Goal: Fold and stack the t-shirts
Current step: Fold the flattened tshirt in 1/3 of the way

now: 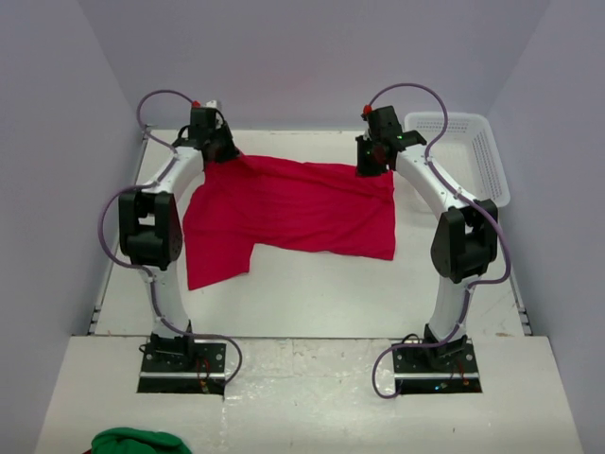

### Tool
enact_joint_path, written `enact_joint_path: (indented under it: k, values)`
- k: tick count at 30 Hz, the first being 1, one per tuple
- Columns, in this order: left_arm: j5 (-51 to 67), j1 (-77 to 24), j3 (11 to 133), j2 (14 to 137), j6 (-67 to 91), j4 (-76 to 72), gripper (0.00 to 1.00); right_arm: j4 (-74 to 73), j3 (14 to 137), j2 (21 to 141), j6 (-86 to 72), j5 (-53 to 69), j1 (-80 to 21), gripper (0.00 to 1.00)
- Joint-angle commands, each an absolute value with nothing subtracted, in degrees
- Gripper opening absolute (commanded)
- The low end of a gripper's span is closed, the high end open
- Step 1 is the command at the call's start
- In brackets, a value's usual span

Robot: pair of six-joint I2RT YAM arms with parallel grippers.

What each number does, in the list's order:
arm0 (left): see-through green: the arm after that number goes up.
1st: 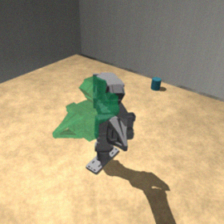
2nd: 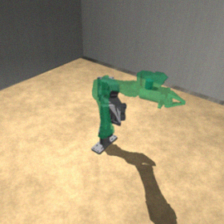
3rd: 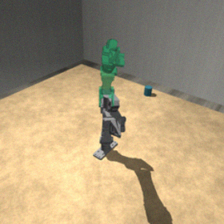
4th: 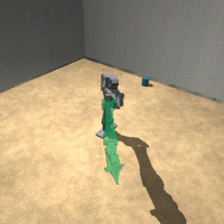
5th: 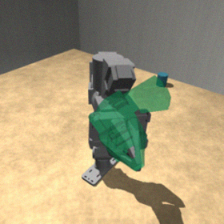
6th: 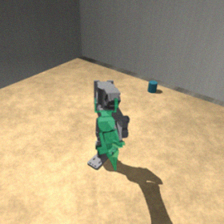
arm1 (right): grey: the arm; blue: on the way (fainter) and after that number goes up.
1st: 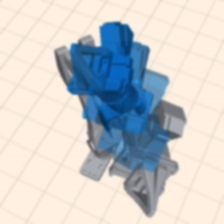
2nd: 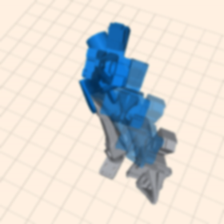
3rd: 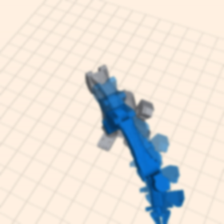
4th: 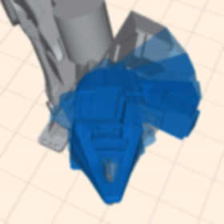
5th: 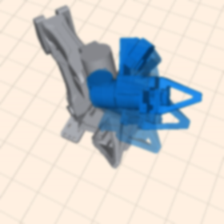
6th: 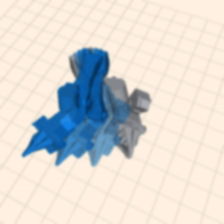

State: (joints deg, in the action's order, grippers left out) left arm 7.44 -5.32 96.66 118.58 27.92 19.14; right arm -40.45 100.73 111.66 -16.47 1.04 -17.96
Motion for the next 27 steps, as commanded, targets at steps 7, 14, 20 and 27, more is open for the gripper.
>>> enact_joint_path:
  k: [7,14,20,27]
  values:
    - [4.32,-13.18,90.53,106.97,28.57,20.39,0.00,-39.90,101.69,108.98,-16.70,1.58,-17.93,0.18]
    - [0.44,-17.31,82.81,101.79,31.11,21.01,0.00,-39.99,101.51,108.02,-16.35,1.23,-17.93,0.18]
    - [-4.12,-18.72,76.04,97.48,33.39,21.79,0.09,-40.34,101.95,107.93,-16.35,1.67,-17.93,0.18]
    - [-14.31,-20.82,70.14,91.15,33.75,21.36,0.26,-40.25,102.74,108.54,-16.70,2.64,-17.93,0.19]
